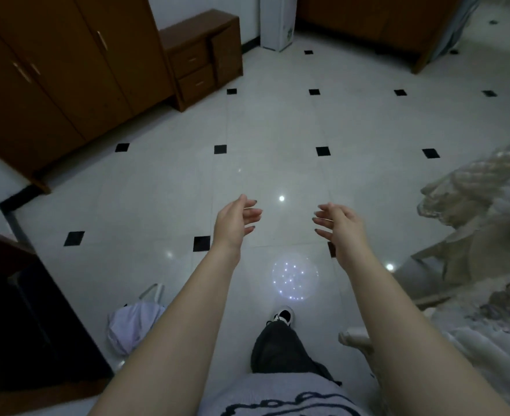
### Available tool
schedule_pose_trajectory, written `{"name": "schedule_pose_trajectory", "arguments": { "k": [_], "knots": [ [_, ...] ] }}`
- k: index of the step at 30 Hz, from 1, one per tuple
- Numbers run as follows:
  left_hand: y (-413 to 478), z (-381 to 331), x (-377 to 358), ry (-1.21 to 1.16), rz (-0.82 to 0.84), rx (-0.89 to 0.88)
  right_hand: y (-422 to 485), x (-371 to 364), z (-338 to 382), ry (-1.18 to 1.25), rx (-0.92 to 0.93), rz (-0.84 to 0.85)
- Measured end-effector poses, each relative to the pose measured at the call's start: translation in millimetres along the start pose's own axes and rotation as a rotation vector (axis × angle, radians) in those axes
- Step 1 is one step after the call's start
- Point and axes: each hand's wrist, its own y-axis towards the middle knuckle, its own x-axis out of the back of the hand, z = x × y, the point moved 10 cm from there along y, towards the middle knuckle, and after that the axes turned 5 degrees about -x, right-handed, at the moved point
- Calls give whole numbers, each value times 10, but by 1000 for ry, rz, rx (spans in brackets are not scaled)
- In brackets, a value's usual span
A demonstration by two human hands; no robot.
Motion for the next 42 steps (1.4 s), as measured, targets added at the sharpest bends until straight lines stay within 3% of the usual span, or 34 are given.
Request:
{"name": "schedule_pose_trajectory", "arguments": {
  "k": [10, 25, 34, 42],
  "knots": [
    [1475, -718, -1472, 69, 173, 6, 1328, 393, 1140, 97, 60, -177],
    [3046, -778, -3435, 184, 437, 83, 2879, 1294, 1677, 239, 20, -464],
    [4197, -1145, -4875, 247, 598, 84, 4025, 1785, 2471, 335, 54, -652],
    [4710, -1106, -5916, 296, 713, 125, 4562, 2310, 2691, 420, 39, -793]
  ]
}}
